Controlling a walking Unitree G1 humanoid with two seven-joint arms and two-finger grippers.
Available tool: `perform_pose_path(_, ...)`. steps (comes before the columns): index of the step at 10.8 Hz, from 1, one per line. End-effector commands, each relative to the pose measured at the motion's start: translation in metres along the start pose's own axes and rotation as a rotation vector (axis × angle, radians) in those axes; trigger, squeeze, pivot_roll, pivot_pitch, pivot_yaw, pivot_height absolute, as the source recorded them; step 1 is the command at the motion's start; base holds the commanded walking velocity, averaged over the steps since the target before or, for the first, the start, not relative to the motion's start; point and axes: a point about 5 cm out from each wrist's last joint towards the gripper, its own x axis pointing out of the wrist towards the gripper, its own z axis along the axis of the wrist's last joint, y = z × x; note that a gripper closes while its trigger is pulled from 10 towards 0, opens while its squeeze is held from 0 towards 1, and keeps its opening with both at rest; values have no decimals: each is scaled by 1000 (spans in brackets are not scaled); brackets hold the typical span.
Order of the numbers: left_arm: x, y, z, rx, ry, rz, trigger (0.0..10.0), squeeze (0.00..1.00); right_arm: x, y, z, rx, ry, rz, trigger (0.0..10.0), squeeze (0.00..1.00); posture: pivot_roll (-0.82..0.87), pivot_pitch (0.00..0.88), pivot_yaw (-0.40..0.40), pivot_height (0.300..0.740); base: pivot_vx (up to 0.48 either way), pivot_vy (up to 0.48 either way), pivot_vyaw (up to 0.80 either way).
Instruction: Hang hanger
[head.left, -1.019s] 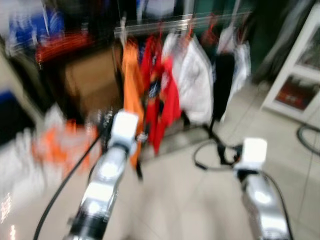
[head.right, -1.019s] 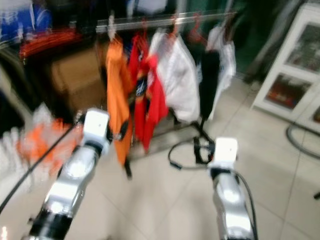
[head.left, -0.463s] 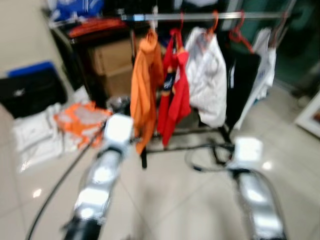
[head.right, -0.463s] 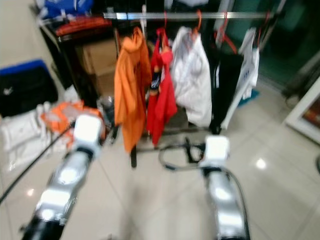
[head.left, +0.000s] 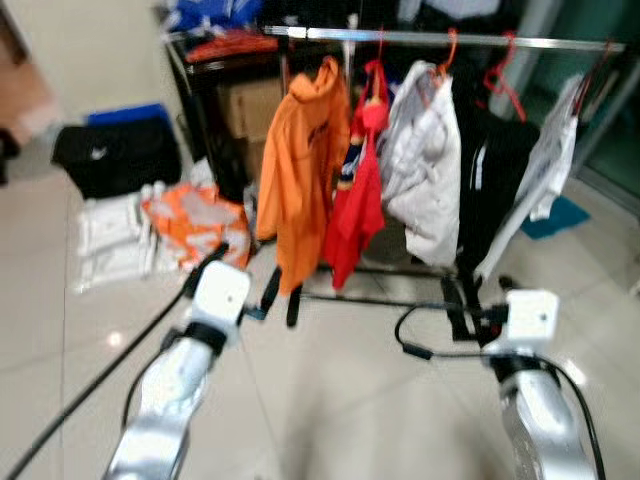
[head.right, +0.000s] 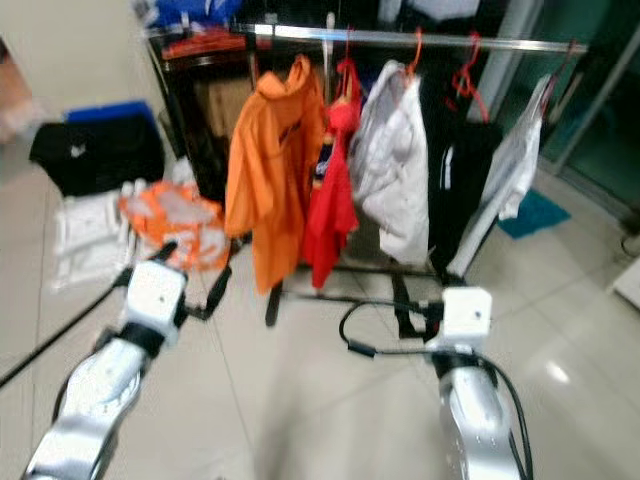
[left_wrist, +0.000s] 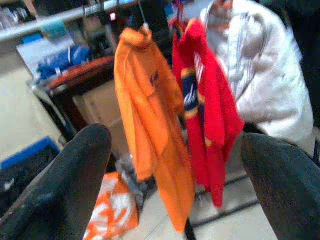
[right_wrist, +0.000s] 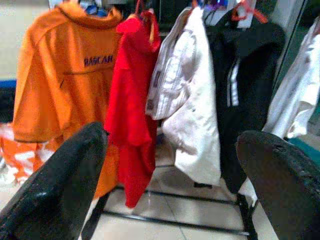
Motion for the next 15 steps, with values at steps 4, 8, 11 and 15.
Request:
perform_pose_path(4,13,-2,3,-144,29,63,10000,0,7,5,-4,17,29,5,10000,55,-1,0,14,740,170,0,0)
perform_pose_path(8,18,-5,5,-147,37,64,10000,0,14,16,-2,87,34,22,10000,78,2,0,13,740,480,0,0)
perform_pose_path(11,20,-7,5,-152,39,59,10000,0,13,15,-4,81,47,19,10000,78,-1,0,13,740,480,0,0)
perform_pose_path(15,25,-9,7,-160,33,57,10000,0,16,15,-4,73,50,26,10000,82,-7,0,14,740,480,0,0)
